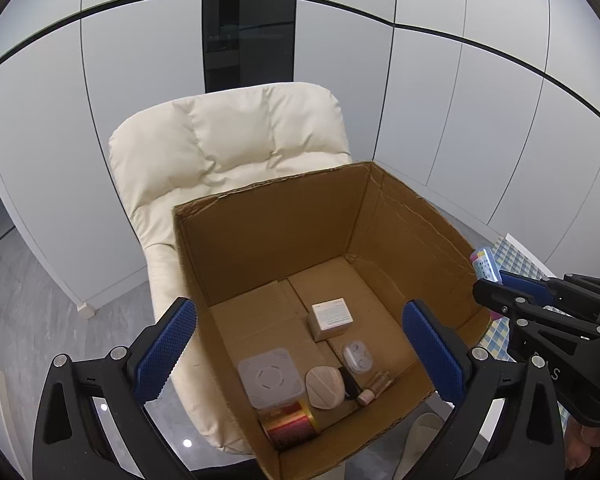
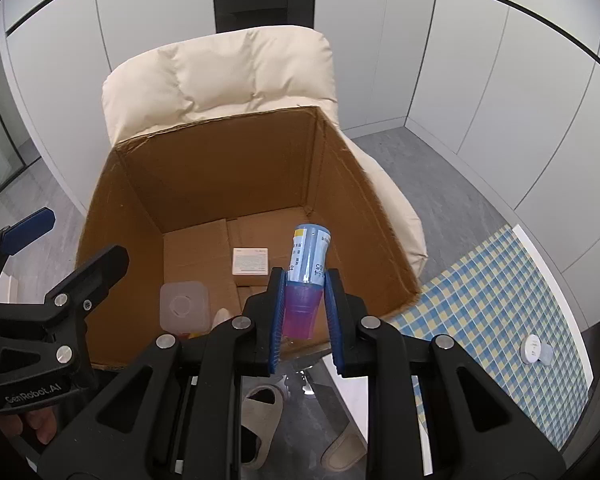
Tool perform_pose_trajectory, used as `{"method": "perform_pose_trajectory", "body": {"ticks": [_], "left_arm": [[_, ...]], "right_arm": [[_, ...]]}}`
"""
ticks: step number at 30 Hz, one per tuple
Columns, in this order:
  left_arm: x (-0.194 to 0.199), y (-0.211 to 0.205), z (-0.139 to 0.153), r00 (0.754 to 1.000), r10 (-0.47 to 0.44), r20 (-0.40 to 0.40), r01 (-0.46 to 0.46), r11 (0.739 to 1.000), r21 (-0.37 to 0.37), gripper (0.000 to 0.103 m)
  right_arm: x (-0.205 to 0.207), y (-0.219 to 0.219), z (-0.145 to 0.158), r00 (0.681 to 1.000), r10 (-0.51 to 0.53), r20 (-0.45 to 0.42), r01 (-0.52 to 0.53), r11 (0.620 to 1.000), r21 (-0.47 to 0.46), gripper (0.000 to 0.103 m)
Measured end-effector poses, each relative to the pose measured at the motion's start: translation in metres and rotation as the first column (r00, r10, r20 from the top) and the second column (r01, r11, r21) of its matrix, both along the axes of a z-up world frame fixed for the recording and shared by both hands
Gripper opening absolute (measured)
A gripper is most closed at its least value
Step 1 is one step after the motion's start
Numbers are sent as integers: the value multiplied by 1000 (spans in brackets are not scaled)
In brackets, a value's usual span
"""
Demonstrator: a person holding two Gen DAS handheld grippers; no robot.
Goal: Organize objects
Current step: 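Open the left gripper to drop the puff while the right gripper releases the tube into the box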
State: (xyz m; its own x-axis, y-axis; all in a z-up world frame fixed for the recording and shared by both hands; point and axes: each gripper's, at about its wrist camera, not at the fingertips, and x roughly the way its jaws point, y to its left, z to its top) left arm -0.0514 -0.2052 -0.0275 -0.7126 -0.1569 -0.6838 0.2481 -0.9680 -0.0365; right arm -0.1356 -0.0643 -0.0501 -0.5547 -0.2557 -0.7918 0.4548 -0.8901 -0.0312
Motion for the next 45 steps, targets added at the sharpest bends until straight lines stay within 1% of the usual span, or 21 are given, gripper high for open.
{"method": "perform_pose_trajectory", "body": {"ticks": [20, 26, 28, 30, 31, 32, 33, 35, 37, 38, 39, 41, 43, 45], "left_arm": [[29, -49, 2, 997, 83, -9, -83, 997, 7, 103], [34, -57, 3, 995, 102, -11, -101, 995, 15, 103], [33, -58, 2, 994, 105, -9, -105, 994, 17, 103], [33, -58, 2, 994, 107, -8, -107, 994, 23, 103], [33, -59, 2, 994, 106, -7, -106, 994, 25, 103], [32, -59, 2, 994, 106, -7, -106, 994, 24, 103], [32, -58, 2, 994, 105, -7, -105, 994, 23, 103], [32, -58, 1, 995, 103, -5, -103, 994, 24, 103], [32, -58, 1, 995, 102, -5, -101, 995, 24, 103], [32, -58, 1, 995, 101, -5, -101, 995, 23, 103], [32, -57, 1, 995, 100, -4, -100, 995, 22, 103], [32, -58, 1, 995, 101, -2, -101, 995, 22, 103], [30, -58, 1, 995, 104, 0, -104, 994, 25, 103], [30, -57, 1, 994, 106, -1, -106, 994, 27, 103]], "right_arm": [[6, -57, -4, 997, 75, 13, -75, 997, 11, 21], [9, -66, -5, 996, 87, 4, -87, 996, 18, 21], [10, -66, -6, 996, 85, 6, -85, 996, 22, 22], [10, -66, -6, 997, 80, 9, -80, 996, 25, 36], [10, -66, -6, 997, 80, 9, -80, 997, 24, 39], [11, -66, -6, 997, 80, 8, -80, 997, 22, 46], [11, -65, -5, 997, 75, 2, -75, 997, 23, 55], [10, -64, -4, 998, 64, -10, -64, 998, 22, 69], [9, -62, -4, 998, 64, -6, -63, 998, 16, 70], [9, -62, -4, 998, 60, -5, -60, 998, 16, 74], [9, -61, -4, 999, 53, -9, -53, 998, 20, 83], [7, -59, -3, 999, 35, -18, -35, 999, 22, 91], [6, -56, -2, 999, 32, -16, -32, 999, 2, 93], [4, -54, -2, 1000, 25, -7, -25, 1000, -10, 100]]}}
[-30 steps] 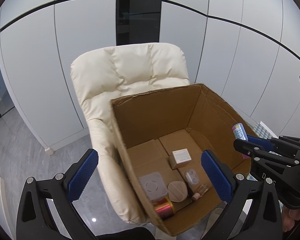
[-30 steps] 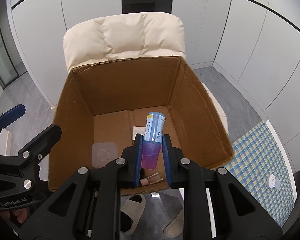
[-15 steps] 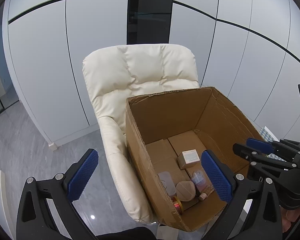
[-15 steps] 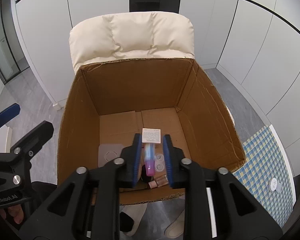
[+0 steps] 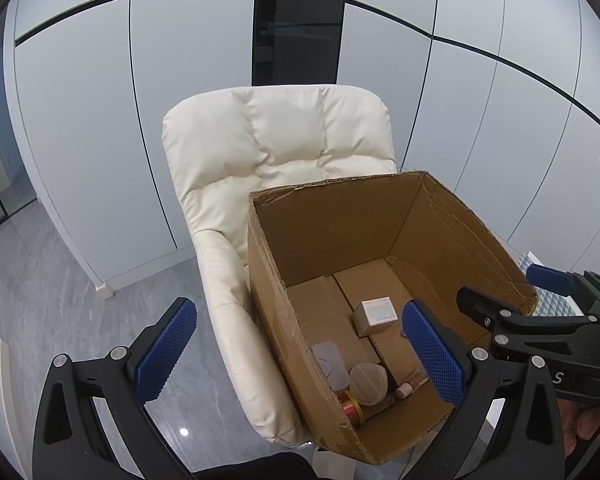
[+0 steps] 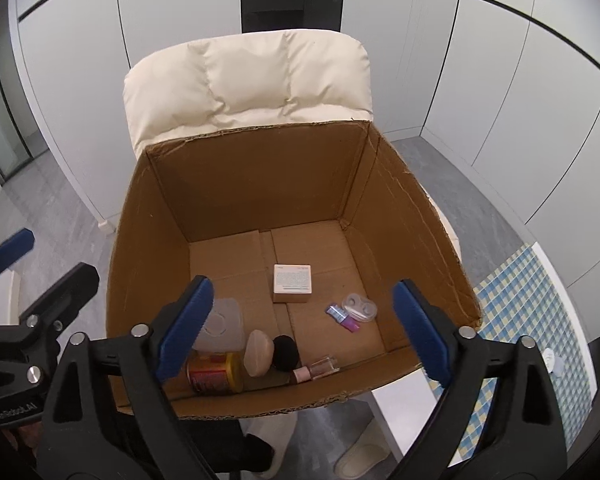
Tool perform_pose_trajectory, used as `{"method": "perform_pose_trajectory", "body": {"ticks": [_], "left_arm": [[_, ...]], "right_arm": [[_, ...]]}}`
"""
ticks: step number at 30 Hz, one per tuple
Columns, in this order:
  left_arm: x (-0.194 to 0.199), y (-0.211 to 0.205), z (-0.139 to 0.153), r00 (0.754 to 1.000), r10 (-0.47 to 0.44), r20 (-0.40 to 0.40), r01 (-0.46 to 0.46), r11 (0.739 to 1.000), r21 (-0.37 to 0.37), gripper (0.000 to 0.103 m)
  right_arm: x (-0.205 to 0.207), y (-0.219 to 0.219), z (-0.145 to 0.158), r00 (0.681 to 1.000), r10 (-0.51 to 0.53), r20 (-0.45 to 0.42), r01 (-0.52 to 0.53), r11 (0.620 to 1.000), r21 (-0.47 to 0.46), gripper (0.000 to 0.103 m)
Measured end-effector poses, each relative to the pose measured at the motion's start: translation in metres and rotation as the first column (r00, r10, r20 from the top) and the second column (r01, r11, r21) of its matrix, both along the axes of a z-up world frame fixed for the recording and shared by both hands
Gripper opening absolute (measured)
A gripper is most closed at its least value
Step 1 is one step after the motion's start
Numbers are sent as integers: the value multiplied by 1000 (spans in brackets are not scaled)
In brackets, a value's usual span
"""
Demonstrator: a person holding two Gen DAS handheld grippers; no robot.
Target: Organize objects
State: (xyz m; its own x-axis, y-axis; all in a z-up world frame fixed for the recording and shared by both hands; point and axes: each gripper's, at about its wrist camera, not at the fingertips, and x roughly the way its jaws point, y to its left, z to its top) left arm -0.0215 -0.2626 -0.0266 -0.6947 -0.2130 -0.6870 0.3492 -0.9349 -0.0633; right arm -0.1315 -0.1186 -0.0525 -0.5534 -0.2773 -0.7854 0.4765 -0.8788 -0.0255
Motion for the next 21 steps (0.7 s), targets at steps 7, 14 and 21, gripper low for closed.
{"method": "perform_pose_trajectory", "body": {"ticks": [7, 14, 21], "left_arm": [[-3, 5, 0, 1000, -3, -1, 3, 1000, 7, 103], [-9, 10, -1, 1000, -15, 2, 15, 1000, 13, 103], [-16, 21, -2, 999, -32, 5, 32, 999, 9, 103]], "right_arm": [[-2, 8, -1, 999, -34, -22, 34, 999, 22, 103], [-6, 19, 0, 999, -48, -18, 48, 999, 12, 103], [-8, 32, -1, 998, -64, -14, 64, 998, 15, 103]]}}
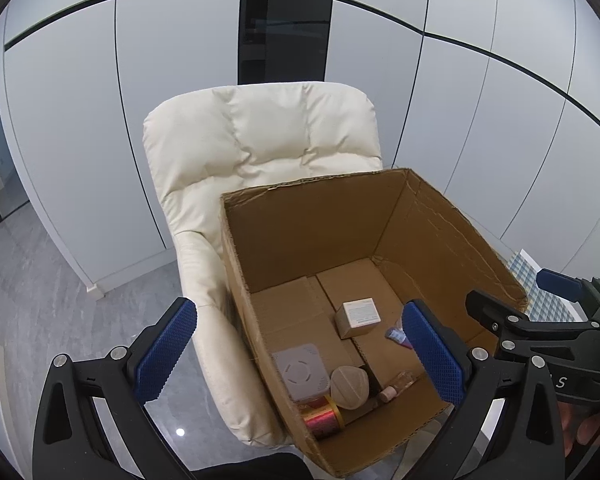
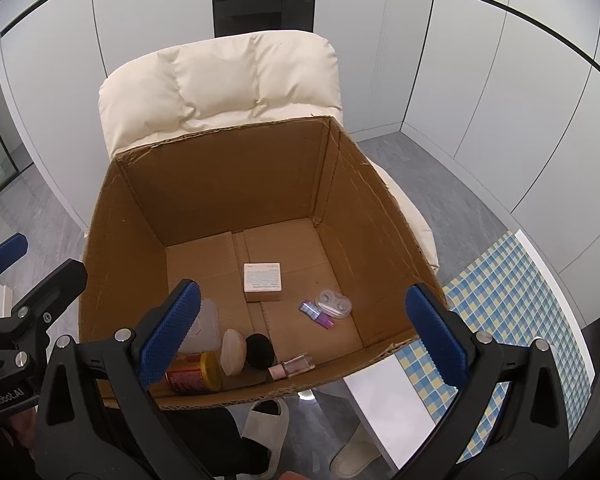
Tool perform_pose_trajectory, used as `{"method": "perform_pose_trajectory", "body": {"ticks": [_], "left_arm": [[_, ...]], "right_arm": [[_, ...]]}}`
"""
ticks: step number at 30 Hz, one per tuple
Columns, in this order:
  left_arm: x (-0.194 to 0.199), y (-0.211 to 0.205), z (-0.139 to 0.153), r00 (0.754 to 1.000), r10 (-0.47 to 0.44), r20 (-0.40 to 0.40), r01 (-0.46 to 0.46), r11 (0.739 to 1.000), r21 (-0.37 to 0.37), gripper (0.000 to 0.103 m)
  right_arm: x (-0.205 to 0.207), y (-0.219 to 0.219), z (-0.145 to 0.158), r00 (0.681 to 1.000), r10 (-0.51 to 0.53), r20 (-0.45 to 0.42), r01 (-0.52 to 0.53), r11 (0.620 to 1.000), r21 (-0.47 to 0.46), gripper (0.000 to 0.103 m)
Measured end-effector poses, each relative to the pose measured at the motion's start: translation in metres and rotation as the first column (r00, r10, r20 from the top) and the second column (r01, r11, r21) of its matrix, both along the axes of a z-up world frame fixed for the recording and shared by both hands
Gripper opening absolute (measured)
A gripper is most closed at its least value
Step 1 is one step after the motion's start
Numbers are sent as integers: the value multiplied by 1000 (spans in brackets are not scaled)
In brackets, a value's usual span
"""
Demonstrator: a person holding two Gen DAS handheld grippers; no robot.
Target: Organize objects
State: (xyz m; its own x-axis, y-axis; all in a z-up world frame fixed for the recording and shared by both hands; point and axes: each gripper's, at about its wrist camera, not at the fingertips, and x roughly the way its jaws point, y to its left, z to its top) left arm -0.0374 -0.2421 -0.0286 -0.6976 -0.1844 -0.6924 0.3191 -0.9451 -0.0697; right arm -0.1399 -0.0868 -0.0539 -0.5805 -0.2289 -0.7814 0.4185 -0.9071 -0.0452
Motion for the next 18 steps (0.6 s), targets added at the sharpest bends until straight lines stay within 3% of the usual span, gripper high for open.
{"method": "perform_pose_trajectory", "body": {"ticks": [18], "left_arm": [[-17, 30, -2, 999, -50, 9, 50, 999, 0, 103]], "right_arm": [[-5, 31, -1, 999, -50, -6, 50, 999, 16, 103]]}}
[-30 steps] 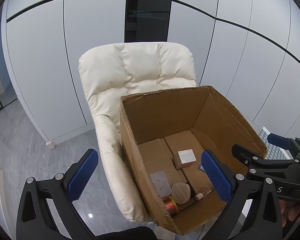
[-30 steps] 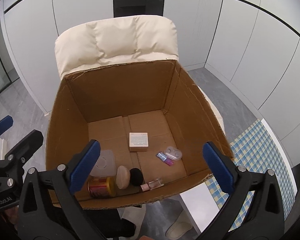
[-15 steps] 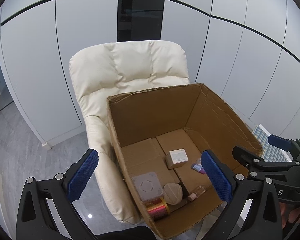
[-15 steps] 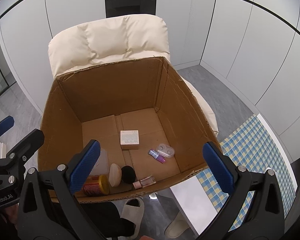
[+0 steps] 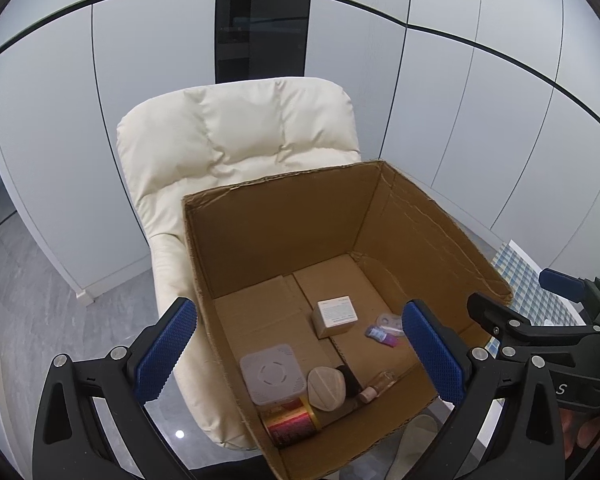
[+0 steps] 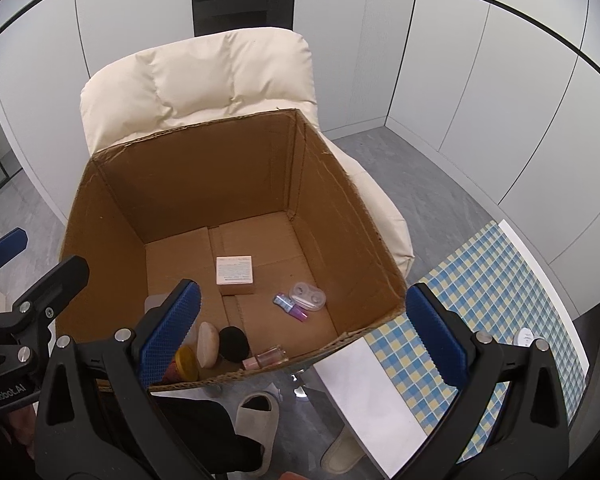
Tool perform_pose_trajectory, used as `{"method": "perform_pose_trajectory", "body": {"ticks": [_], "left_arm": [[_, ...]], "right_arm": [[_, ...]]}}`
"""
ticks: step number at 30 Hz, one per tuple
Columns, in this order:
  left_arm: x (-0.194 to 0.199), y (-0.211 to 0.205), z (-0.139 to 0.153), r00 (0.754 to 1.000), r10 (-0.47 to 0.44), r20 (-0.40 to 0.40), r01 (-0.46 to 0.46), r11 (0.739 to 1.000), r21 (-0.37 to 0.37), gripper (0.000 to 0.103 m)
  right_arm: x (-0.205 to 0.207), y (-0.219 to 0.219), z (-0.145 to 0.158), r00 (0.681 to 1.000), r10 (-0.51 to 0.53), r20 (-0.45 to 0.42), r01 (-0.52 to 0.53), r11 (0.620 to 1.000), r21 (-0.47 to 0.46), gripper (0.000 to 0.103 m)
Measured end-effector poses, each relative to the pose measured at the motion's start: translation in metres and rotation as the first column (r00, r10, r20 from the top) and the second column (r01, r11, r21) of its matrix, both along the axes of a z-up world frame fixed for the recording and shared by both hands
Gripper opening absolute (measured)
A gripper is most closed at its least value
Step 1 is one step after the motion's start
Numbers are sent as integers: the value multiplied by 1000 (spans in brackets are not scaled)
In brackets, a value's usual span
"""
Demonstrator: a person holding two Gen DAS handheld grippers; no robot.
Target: Organize objects
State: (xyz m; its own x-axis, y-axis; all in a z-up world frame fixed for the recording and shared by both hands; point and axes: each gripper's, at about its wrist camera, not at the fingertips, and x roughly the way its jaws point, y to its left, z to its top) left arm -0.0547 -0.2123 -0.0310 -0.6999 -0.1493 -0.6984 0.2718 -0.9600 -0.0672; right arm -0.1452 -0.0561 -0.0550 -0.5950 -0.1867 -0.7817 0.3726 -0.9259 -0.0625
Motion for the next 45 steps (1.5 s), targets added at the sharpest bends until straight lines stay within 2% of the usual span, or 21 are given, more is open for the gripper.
{"method": "perform_pose_trajectory", "body": {"ticks": [15, 45], "left_arm": [[-13, 30, -1, 999, -47, 4, 47, 999, 1, 103], [-40, 104, -1, 985, -175, 7, 175, 985, -1, 103]], "right_arm": [[-4, 29, 0, 998, -58, 1, 58, 998, -3, 103], [-6, 115, 1, 979, -204, -4, 204, 979, -4, 103]]}}
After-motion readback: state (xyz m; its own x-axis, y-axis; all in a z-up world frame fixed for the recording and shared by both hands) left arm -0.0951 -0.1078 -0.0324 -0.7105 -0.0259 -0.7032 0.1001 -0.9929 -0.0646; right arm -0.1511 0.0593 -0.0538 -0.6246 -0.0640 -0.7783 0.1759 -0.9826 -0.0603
